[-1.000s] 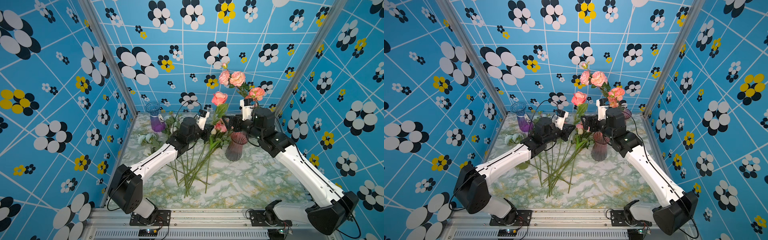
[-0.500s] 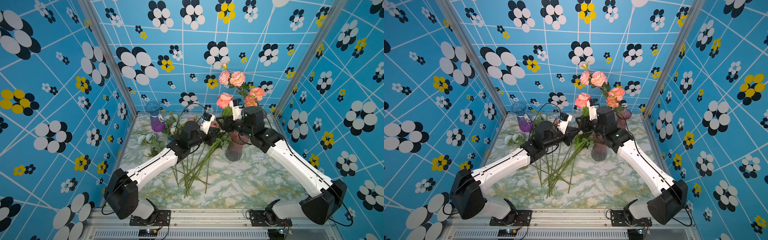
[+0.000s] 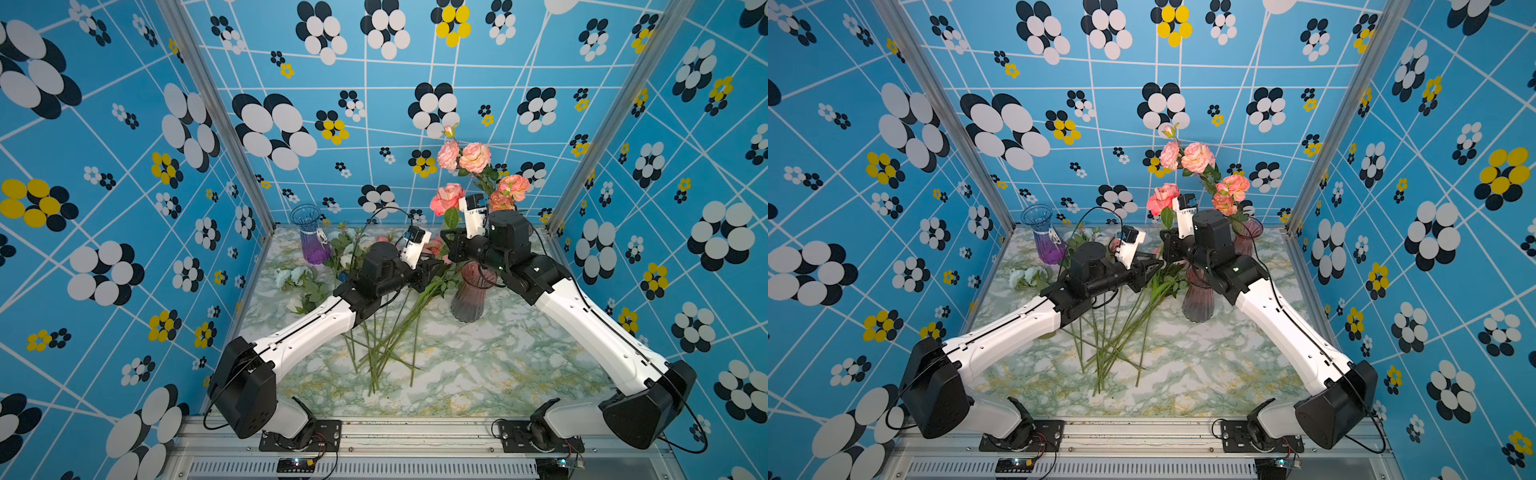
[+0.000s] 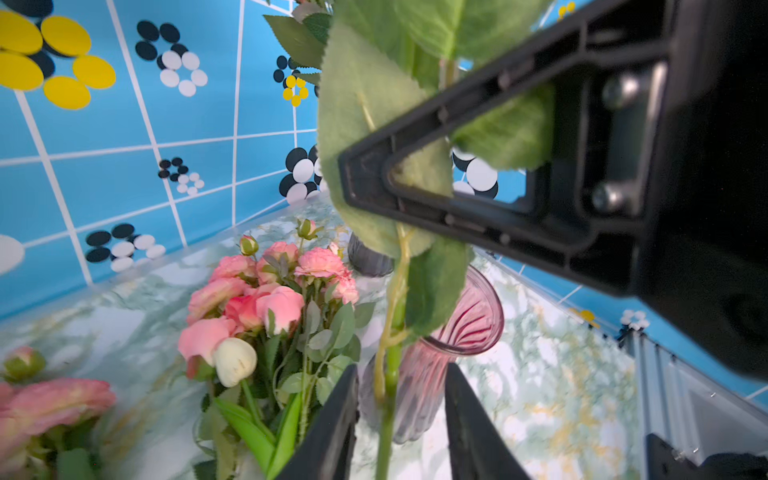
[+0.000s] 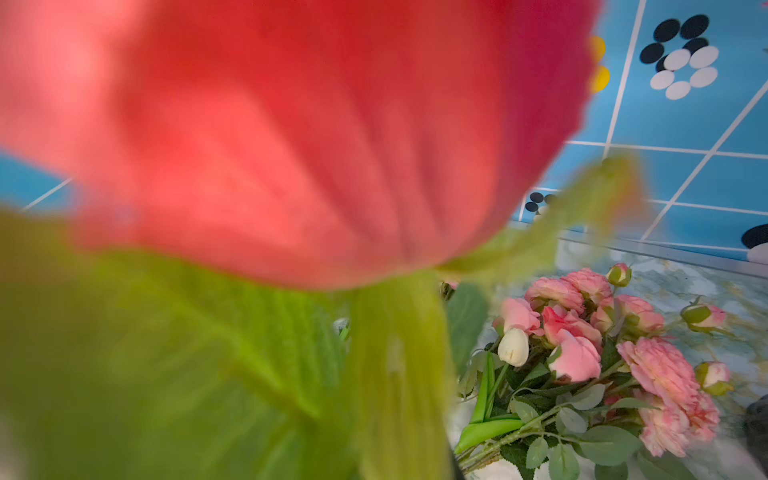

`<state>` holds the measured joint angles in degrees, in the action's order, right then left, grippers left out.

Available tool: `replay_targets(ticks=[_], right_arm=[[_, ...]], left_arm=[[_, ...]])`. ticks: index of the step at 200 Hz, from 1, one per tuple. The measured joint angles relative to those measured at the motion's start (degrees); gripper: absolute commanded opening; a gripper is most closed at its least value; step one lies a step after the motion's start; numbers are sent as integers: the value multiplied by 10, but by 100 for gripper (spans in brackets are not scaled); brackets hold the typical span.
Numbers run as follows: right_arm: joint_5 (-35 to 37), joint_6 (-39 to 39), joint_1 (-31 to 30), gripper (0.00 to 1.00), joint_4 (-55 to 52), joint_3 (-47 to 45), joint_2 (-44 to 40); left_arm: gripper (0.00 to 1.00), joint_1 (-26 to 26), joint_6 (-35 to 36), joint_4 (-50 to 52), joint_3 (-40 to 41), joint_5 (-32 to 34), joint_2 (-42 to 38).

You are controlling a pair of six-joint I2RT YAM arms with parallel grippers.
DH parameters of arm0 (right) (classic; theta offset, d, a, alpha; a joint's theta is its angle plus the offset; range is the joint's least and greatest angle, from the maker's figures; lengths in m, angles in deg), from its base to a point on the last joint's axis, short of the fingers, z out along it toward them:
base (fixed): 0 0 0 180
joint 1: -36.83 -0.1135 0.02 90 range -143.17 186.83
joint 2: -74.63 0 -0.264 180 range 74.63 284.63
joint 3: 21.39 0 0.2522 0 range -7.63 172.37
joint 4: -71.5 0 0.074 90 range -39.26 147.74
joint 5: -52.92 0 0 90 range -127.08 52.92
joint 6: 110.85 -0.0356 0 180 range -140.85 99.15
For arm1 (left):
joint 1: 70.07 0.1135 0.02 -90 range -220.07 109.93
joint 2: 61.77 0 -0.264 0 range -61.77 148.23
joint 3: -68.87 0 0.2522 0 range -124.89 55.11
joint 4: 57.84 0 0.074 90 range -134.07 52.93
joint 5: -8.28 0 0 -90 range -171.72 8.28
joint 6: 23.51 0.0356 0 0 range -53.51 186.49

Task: Place the pink flowers into the vase
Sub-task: Pick up the flower at the center of the board, then place the flower in the vase.

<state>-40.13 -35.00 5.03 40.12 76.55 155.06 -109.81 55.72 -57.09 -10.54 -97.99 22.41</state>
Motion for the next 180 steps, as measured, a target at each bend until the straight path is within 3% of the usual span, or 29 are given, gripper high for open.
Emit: replay_targets(ticks=[44, 94, 146, 180], right_arm=[[61, 88, -21, 4, -34, 64, 0], [164, 244, -109, 3, -31, 128, 4], [301, 499, -205, 0, 12, 177, 81], [342, 629, -232, 0, 34, 211, 129]], left_arm=[[100, 24, 7, 25, 0, 10, -4], [100, 68, 2, 46, 0, 17, -52], [100, 110, -23, 49, 16, 28, -85], [100, 112, -32, 50, 22, 28, -85]])
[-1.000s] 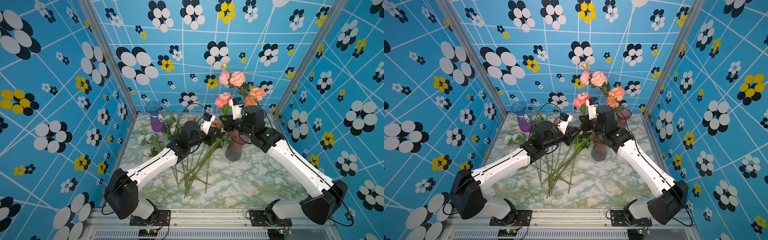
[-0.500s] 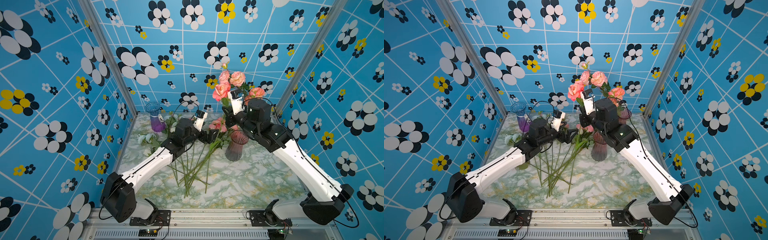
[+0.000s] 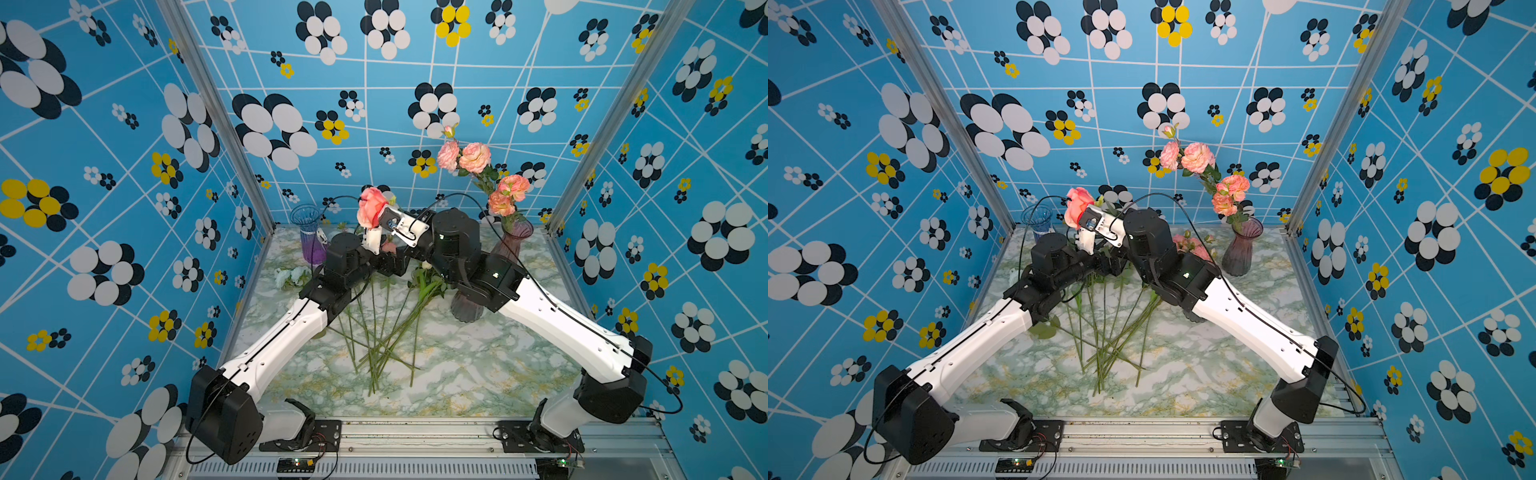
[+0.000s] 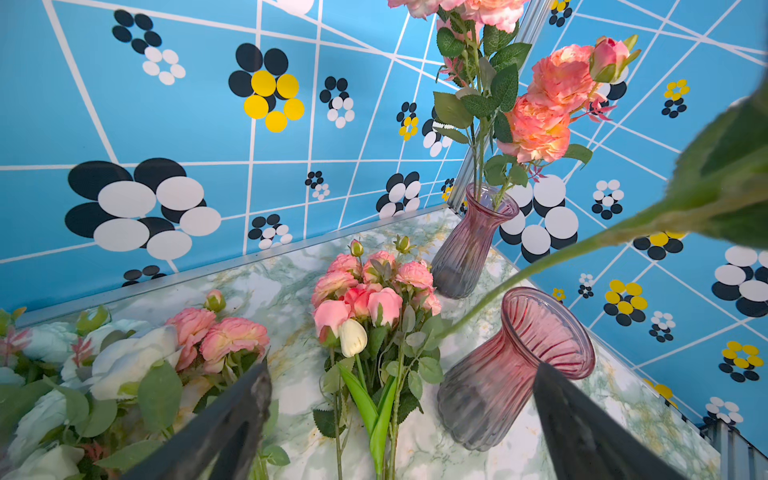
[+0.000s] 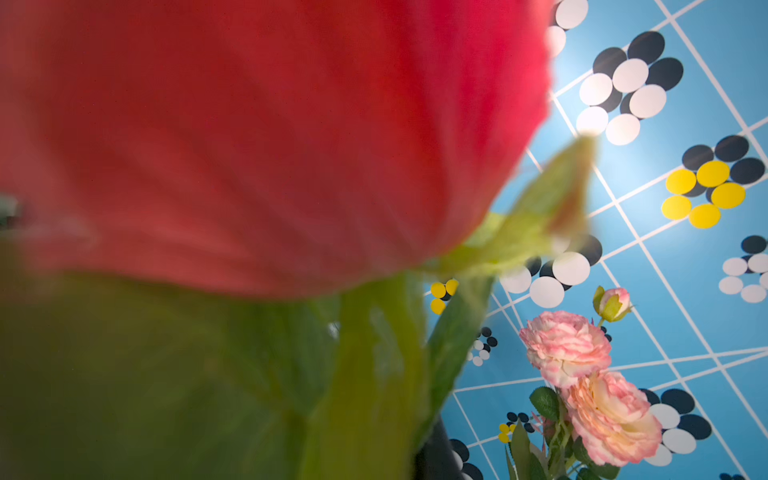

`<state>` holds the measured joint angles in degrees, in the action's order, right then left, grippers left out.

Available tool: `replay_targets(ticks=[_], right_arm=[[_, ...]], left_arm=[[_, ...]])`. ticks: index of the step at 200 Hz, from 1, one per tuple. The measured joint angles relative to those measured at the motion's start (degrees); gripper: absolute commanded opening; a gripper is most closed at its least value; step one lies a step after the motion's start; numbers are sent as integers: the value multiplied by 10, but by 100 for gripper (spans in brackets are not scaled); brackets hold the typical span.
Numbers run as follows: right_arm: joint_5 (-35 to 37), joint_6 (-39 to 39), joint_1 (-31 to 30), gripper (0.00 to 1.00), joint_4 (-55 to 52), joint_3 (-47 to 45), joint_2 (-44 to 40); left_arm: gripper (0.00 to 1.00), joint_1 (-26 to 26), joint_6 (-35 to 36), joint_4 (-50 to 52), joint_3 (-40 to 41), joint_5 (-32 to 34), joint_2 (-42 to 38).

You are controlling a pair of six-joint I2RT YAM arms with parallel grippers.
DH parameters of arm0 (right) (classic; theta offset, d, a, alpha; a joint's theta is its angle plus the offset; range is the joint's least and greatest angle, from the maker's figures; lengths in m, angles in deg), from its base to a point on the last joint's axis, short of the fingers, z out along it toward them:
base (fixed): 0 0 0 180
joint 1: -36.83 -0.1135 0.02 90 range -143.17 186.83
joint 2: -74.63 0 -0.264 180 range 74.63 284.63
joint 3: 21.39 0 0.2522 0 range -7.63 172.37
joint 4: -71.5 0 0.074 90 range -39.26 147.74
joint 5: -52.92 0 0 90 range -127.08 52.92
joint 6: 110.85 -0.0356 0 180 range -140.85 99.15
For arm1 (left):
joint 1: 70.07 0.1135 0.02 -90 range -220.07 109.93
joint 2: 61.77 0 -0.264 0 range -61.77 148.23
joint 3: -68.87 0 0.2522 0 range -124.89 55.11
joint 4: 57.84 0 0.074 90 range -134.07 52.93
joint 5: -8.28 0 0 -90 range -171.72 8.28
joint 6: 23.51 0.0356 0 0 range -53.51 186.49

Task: Place the pink flowers into the vase
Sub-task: Place the flower in the vase.

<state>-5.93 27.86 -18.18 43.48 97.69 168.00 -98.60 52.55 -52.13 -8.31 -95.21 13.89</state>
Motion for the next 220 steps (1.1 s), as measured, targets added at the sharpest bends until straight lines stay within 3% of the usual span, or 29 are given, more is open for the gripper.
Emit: replay_targets(ticks=[61, 119, 220], right_arm=[[50, 156, 1, 0, 63, 40, 36], [72, 183, 45, 0, 72, 61, 66], [81, 199, 54, 0, 58, 106, 86]], left_arm=[[100, 6, -10, -3, 6, 0, 0], [99, 12, -25, -16, 13, -3, 0], [99, 23, -45, -34, 23, -11, 5]])
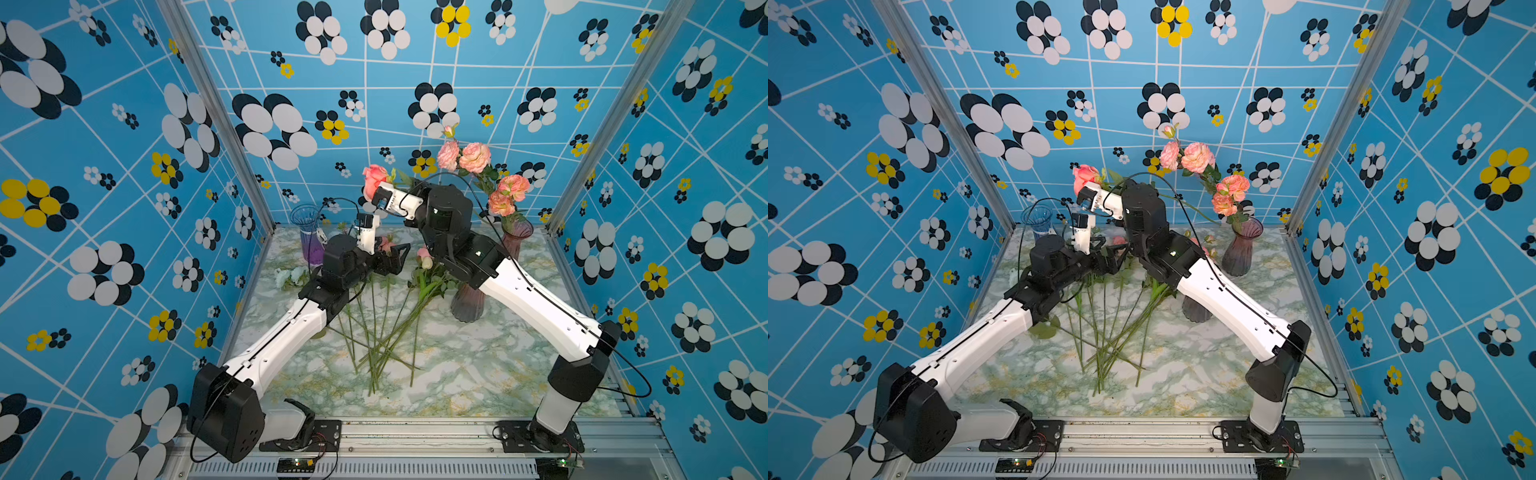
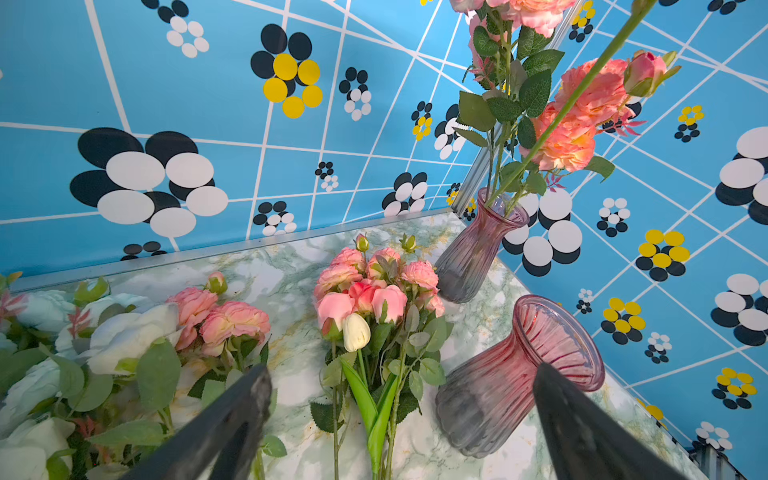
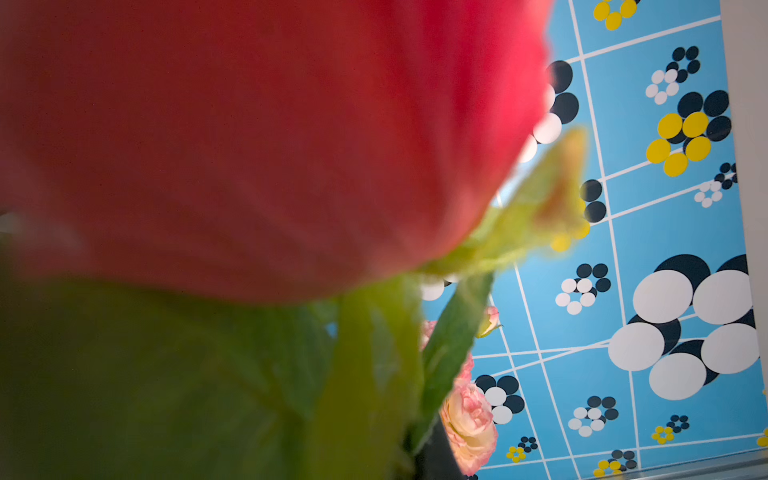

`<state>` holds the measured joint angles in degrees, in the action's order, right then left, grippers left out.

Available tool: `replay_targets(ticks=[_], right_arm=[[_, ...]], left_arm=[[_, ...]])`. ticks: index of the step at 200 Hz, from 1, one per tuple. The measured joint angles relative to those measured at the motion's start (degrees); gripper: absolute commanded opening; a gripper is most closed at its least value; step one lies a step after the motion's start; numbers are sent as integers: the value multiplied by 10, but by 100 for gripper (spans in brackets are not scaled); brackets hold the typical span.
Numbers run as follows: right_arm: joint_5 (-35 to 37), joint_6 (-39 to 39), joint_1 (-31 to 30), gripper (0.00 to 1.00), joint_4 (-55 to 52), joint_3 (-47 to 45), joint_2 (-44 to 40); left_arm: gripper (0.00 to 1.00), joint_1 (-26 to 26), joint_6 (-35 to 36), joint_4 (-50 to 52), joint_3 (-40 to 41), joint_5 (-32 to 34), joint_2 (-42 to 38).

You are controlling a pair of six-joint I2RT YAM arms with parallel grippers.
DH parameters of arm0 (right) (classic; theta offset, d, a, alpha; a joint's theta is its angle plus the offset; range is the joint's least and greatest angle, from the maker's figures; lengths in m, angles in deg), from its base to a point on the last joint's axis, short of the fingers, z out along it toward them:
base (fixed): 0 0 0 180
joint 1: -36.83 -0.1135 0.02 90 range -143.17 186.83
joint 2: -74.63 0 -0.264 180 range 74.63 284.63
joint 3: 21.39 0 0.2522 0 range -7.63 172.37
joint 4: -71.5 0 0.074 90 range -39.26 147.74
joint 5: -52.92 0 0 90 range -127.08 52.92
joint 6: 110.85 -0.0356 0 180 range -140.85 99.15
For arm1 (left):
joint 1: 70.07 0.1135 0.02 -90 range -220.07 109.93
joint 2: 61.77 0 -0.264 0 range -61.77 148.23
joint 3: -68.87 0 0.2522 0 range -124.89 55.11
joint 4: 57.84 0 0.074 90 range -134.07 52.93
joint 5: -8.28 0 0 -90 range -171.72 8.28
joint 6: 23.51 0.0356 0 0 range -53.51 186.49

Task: Place the pink flowers into the vase
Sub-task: Place the flower in the vase.

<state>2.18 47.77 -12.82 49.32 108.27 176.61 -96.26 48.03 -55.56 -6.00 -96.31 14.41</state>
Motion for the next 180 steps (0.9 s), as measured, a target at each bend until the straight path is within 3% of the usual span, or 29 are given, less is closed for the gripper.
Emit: replay_targets(ticks=[180], right_arm=[[24, -38, 69, 0, -34, -11, -4]], left_arm=[[100, 7, -5, -19, 7, -13, 6]])
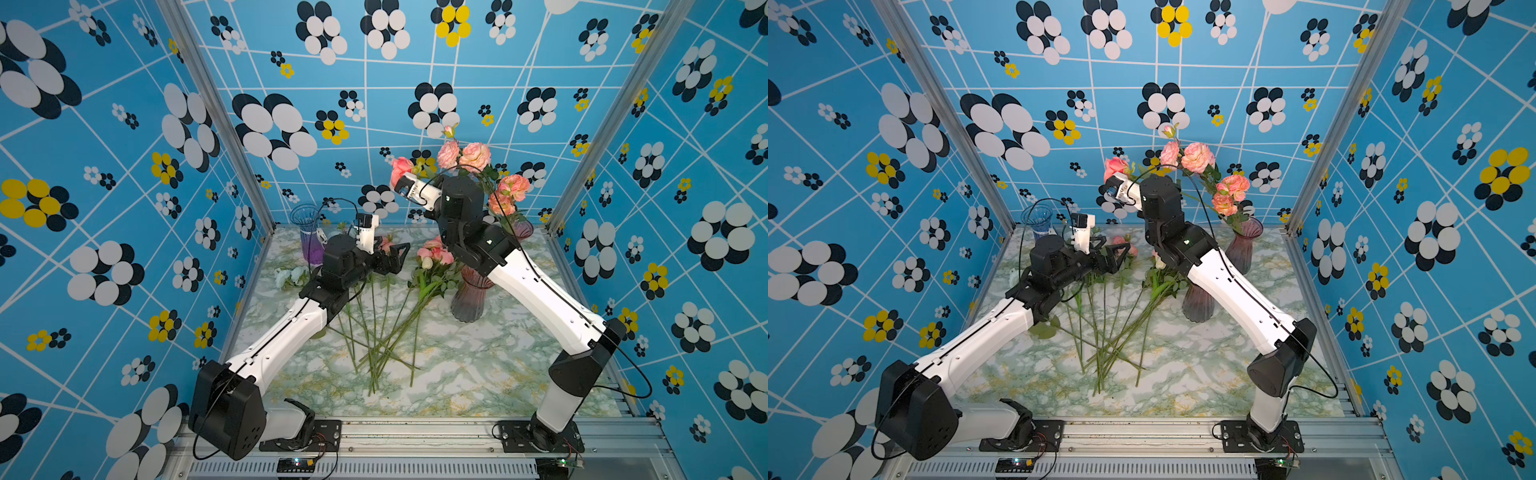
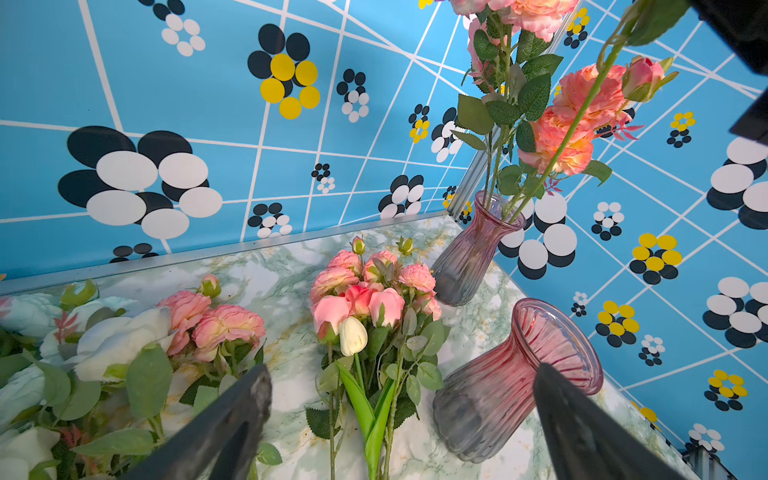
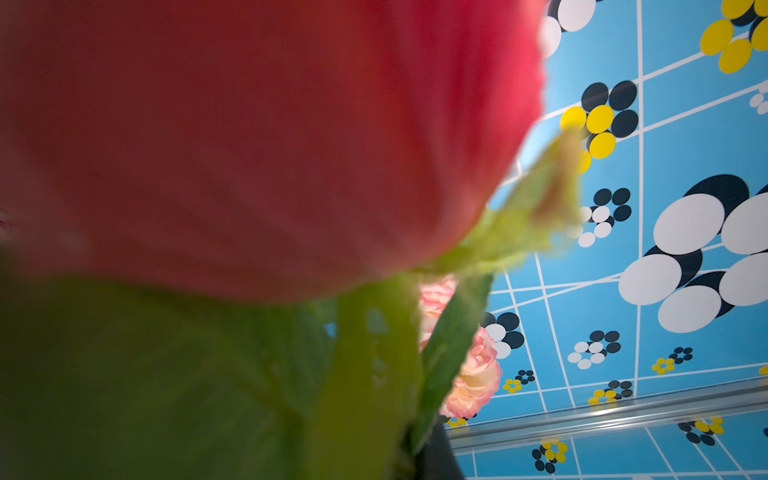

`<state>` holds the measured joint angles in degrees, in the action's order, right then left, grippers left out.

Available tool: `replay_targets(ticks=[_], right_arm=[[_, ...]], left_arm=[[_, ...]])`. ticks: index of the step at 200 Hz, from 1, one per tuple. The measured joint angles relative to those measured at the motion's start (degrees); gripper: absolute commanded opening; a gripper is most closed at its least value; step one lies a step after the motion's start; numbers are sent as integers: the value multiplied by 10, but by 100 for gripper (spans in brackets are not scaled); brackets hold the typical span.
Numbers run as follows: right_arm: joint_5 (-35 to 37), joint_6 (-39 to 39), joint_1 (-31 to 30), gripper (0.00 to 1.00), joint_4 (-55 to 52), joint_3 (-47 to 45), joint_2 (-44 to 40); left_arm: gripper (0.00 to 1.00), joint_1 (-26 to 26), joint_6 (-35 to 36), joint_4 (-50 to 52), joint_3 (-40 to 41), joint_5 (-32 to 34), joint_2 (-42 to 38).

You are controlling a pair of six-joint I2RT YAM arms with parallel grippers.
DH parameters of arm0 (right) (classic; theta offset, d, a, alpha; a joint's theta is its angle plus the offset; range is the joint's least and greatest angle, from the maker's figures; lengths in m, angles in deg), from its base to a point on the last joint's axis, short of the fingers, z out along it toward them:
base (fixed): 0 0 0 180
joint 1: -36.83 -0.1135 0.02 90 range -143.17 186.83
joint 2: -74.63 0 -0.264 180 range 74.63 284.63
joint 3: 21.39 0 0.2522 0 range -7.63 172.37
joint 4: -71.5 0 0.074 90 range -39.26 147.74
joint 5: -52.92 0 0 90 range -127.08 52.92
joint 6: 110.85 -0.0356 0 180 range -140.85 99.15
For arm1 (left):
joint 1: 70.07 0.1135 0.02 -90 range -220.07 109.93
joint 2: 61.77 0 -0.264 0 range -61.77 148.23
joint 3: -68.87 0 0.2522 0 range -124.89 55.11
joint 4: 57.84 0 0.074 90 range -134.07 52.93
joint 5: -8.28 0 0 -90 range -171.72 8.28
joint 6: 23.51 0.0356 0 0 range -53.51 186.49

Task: Place the pink flowers into the vase
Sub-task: Place the flower in the vase.

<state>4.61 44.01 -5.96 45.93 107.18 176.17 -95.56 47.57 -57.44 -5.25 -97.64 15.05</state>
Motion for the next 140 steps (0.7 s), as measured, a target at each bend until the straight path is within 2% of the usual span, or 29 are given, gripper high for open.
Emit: replay_targets(ticks=[140], right_arm=[[-24, -62, 59, 0, 10, -112, -43]], left_arm=[[100, 0, -2, 0, 0, -2, 7]])
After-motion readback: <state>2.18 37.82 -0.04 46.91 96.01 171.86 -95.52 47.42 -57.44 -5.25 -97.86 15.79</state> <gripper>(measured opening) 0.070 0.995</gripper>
